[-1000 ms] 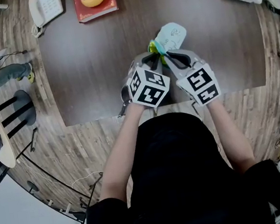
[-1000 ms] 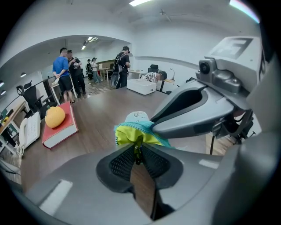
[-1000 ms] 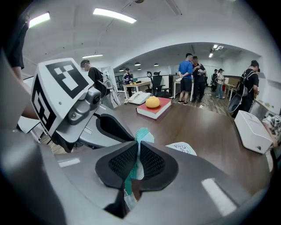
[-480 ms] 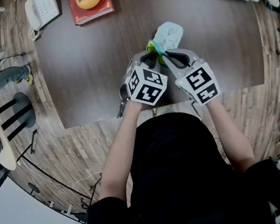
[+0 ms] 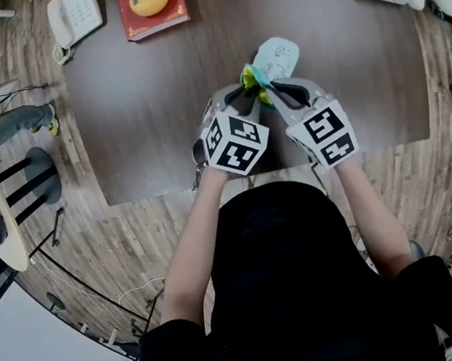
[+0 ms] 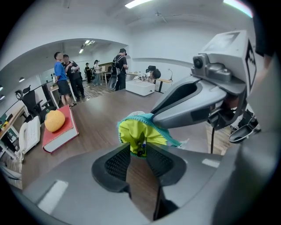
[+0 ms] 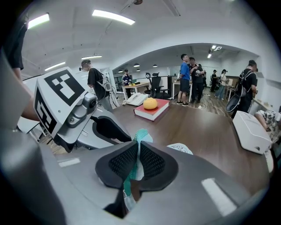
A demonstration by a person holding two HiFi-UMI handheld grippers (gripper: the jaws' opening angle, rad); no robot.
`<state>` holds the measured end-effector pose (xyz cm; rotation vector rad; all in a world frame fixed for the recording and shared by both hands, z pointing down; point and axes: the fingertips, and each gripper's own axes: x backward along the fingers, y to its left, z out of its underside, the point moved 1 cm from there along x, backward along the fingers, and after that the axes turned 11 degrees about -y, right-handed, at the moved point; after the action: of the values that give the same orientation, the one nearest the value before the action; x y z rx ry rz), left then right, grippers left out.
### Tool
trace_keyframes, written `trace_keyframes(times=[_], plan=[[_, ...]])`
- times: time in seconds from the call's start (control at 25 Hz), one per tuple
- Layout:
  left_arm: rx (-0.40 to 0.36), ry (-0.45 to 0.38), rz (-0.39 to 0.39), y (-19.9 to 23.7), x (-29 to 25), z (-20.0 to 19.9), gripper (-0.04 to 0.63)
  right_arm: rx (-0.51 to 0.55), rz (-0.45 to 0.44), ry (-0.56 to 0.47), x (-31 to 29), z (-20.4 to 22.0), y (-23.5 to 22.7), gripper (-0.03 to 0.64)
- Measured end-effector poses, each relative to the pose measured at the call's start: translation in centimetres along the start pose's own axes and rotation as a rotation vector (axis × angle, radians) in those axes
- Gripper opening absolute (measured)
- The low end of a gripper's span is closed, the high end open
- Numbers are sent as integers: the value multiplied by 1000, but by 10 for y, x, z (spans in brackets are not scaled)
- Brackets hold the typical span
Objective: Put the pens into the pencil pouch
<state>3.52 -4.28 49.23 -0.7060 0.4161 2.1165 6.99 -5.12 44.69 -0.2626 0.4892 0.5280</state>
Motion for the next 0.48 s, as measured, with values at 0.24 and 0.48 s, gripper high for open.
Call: trace_keyframes(times=[0.24,0.48], plan=[[1,-16,-18,4,11,-4,110,5,12,-10,2,-4,-3,29],[-3,-27,-38,9,19,-6,110,14,33,-23,5,-10,-10,29]])
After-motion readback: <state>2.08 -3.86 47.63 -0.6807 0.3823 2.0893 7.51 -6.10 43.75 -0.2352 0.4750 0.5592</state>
